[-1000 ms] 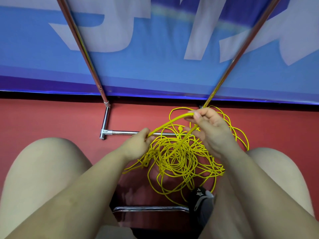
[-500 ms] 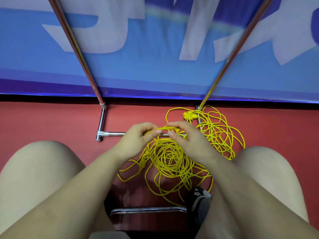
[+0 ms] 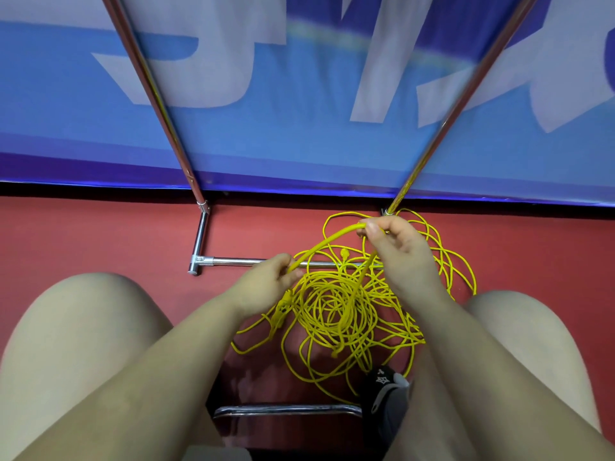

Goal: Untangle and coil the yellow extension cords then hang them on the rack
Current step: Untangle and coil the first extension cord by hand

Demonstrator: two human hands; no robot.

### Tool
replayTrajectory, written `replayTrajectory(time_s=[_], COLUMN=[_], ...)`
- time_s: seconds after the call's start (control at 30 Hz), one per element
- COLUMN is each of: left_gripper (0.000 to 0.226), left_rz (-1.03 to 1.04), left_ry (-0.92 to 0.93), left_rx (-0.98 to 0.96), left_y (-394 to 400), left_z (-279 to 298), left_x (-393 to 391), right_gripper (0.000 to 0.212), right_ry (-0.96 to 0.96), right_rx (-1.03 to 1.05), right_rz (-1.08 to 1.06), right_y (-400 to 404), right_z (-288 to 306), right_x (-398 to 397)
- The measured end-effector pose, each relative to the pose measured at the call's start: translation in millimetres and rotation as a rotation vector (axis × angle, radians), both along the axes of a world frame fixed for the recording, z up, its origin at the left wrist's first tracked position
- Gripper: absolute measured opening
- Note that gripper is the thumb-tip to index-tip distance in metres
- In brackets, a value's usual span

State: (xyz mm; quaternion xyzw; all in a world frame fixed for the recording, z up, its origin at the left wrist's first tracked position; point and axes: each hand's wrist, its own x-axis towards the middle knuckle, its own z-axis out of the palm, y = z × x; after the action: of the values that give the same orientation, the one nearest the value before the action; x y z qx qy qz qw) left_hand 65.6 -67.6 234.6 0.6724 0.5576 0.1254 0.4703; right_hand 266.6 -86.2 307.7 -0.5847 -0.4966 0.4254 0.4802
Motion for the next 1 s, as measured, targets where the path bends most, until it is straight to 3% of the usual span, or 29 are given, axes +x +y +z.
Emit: replayTrajectory(time_s=[0.1, 0.17, 0.23, 0.3, 0.4, 0.47, 0.57, 0.73, 0.83, 1.0], left_gripper=[0.020, 0.018, 0.016, 0.013, 0.017, 0.021, 0.041, 0.027, 0.032, 0.051], left_rz=[0.027, 0.054, 0.076, 0.090, 0.081, 0.066, 0.028, 0.045, 0.051, -0.003], left_ry=[0.010, -0.053, -0.159, -0.262, -0.341, -0.380, -0.387, -0.385, -0.398, -0.312], left_rx=[0.049, 0.080, 0.092, 0.084, 0.062, 0.054, 0.056, -0.023, -0.071, -0.131], left_y=[2.9, 2.0, 0.2, -1.5, -4.8, -6.4, -7.8, -7.2, -6.0, -3.6], left_z=[-1.5, 2.8, 12.9, 26.1, 39.9, 45.8, 49.2, 44.2, 40.7, 21.4], left_x=[-0.6, -0.9, 0.6, 4.8, 11.2, 14.2, 14.2, 10.8, 12.3, 7.2], right_gripper=[0.010, 0.007, 0.030, 0.052, 0.050, 0.045, 0.037, 0.026, 0.004, 0.014], right_ry=[-0.038, -0.197, -0.522, -0.664, -0.622, -0.552, -0.526, -0.485, -0.369, -0.103], right_rx=[-0.031, -0.023, 0.015, 0.023, -0.030, -0.040, -0.017, -0.056, -0.048, -0.057], right_rz=[-0.038, -0.103, -0.107, 0.055, 0.358, 0.418, 0.370, 0.408, 0.313, 0.112], right_y=[-0.5, 2.2, 5.7, 4.9, -5.8, -10.1, -8.4, -8.2, -7.0, -2.9], right_z=[-3.4, -9.4, -15.9, -23.2, -30.2, -31.5, -29.2, -30.6, -27.9, -12.0], right_x=[3.6, 13.5, 22.5, 20.5, -0.3, -8.1, -8.9, -11.5, -12.0, -5.3])
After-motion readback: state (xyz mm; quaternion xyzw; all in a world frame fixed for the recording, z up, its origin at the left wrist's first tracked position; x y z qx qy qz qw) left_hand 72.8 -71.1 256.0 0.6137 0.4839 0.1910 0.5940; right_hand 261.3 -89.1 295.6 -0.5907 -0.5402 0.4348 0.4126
